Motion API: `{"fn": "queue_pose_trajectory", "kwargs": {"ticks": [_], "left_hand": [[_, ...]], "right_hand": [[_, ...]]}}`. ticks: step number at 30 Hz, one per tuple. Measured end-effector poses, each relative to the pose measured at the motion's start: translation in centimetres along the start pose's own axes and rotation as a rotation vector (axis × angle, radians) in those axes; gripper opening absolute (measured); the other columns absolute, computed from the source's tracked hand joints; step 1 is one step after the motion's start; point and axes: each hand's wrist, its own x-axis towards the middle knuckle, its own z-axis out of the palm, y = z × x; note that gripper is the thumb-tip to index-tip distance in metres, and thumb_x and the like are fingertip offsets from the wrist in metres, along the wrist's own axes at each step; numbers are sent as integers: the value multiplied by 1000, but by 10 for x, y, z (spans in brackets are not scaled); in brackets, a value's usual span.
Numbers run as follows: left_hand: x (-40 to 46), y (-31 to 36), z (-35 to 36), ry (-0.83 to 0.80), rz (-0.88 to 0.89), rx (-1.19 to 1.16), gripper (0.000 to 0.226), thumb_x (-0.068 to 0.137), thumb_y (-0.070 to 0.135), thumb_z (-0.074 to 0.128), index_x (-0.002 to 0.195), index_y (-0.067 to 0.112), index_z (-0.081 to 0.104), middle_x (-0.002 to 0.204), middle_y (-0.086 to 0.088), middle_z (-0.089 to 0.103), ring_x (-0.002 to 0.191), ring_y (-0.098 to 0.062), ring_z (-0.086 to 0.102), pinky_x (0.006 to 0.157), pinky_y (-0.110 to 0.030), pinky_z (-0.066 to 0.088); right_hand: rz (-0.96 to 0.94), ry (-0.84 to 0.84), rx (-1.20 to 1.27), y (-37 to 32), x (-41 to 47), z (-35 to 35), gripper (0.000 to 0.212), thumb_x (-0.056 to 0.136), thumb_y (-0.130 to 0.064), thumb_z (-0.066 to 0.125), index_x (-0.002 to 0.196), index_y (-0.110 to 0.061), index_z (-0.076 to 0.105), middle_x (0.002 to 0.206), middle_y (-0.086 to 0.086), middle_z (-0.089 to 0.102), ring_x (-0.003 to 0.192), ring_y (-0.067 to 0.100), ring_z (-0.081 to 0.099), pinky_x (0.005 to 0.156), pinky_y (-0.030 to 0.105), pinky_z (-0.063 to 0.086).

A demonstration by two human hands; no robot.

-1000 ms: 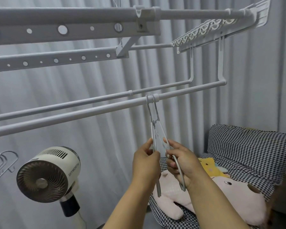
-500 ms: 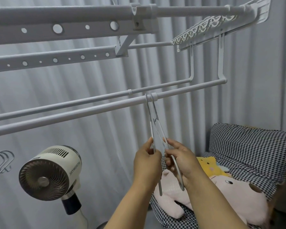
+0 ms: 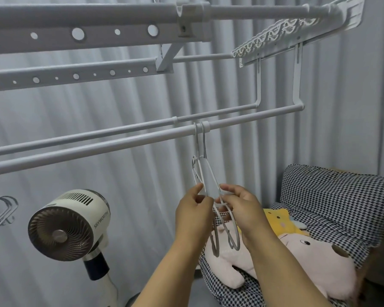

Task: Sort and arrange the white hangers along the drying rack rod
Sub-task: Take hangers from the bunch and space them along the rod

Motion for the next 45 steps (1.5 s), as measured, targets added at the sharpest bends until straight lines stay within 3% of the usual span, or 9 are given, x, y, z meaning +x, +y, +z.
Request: {"fn": "queue_pose_trajectory", "kwargs": {"ticks": [5,10,17,21,25,29,33,38,45], "left_hand": [[-3,1,0,3,-7,16,50,87,10,56,136,21,53,82,3,67,74,-19,66,66,-38,50],[-9,4,-1,4,3,55,51,88,12,55,138,21,50,85,5,67,77,-16,67,77,-43,57],[-16,11,-24,56,38,172,54,91,20,54,144,17,44,138,0,53,123,-15,52,105,-35,42],[-22,13,-60,121,82,249,64,83,36,52,145,21,42,148,1,44,135,-14,41,112,-40,36],[-28,14,-116,262,68,335,56,90,26,55,144,18,43,148,-1,42,140,-17,33,114,-36,29],[-41,16,-182,417,48,386,53,87,24,56,139,16,49,144,-3,45,137,-22,34,113,-43,31],[-54,11,-253,556,11,453,53,71,37,49,119,18,62,123,-5,61,115,-29,51,96,-51,48],[-78,14,-333,697,-39,515,50,88,22,56,137,18,49,143,0,44,137,-21,28,112,-38,26],[-96,-1,-420,734,-154,541,54,91,30,47,144,20,41,148,-2,44,138,-22,36,112,-47,32]], "right_hand": [[-45,45,-109,-1,-3,-2,23,92,-9,52,109,-20,63,87,4,67,70,15,56,66,34,49],[-159,203,-355,-5,-8,-6,29,89,-20,57,118,-19,60,95,-4,62,91,17,59,83,34,46],[-621,456,-443,-26,-39,21,18,86,-17,60,104,-18,62,95,-10,59,98,15,55,81,26,43],[-605,302,-294,-30,-55,58,11,89,-16,58,93,-26,60,90,-11,61,86,10,57,71,16,42],[-477,116,-178,-21,-69,108,12,89,-17,60,87,-29,60,82,-13,62,76,-3,57,65,8,42],[-325,-91,-166,-3,-87,171,5,92,-22,57,92,-24,61,86,-11,65,80,3,60,66,15,44],[-228,-257,-127,16,-108,237,5,91,-20,57,88,-22,61,85,-6,66,81,10,61,65,20,46],[-76,-412,-109,49,-134,321,7,86,-24,61,79,-23,62,81,-1,69,83,21,63,78,39,51],[112,-616,-174,87,-163,420,9,88,-29,55,83,-23,61,83,0,67,78,17,59,82,42,51]]}}
